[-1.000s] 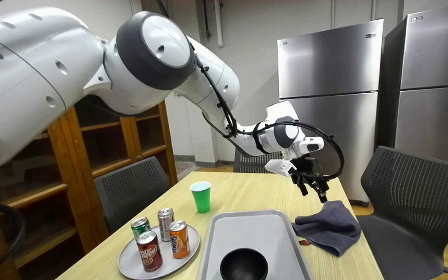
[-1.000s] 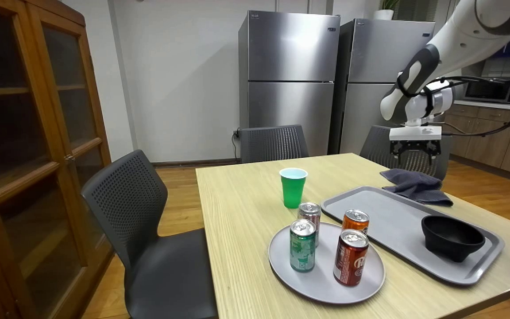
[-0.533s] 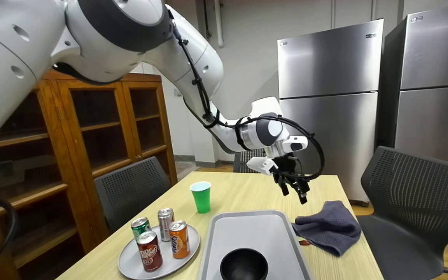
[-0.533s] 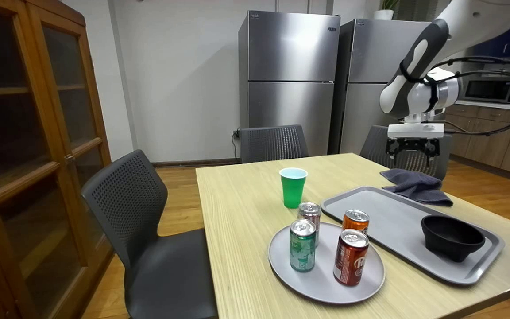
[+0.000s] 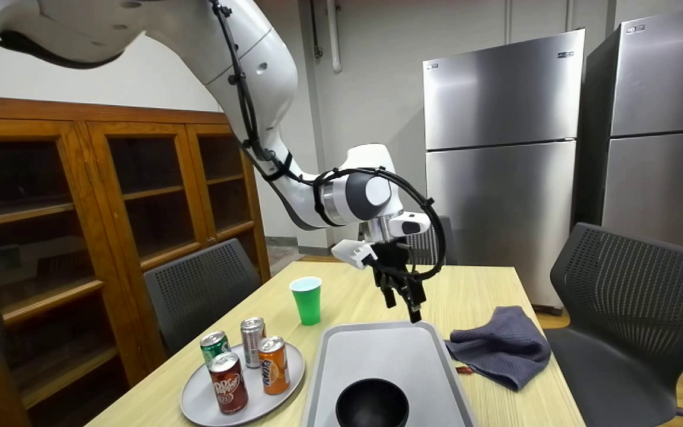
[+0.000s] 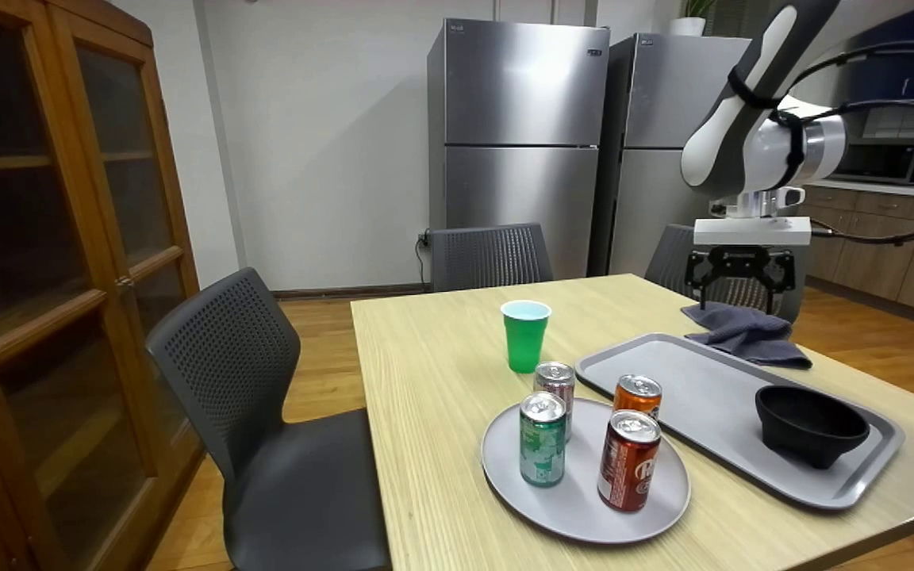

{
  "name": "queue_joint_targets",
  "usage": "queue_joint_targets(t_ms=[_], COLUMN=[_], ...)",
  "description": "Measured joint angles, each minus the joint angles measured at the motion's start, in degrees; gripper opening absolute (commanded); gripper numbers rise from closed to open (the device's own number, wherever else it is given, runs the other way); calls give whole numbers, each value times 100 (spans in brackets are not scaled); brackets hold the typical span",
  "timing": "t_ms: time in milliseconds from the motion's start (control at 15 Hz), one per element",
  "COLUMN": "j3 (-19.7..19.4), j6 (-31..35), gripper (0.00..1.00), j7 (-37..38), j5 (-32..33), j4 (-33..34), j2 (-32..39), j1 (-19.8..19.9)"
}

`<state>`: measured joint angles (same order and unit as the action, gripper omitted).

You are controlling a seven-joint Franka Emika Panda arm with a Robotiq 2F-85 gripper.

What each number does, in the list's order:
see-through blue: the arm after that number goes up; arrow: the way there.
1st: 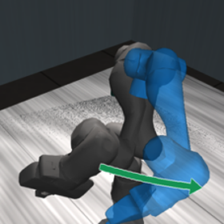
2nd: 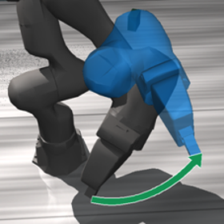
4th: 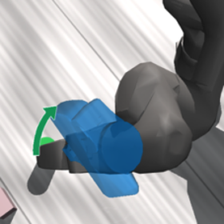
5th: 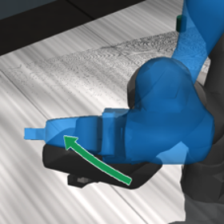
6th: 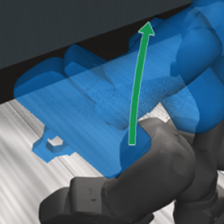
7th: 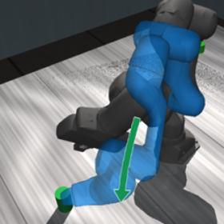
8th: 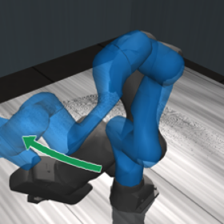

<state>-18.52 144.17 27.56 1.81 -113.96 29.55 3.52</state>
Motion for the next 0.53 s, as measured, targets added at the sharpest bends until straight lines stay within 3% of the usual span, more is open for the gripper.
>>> queue_joint_targets(t_ms=[533], j3=[69], j6=[181], gripper=[100], j7=[124], j5=[-6], j4=[-1598], j2=[-948], j1=[-181])
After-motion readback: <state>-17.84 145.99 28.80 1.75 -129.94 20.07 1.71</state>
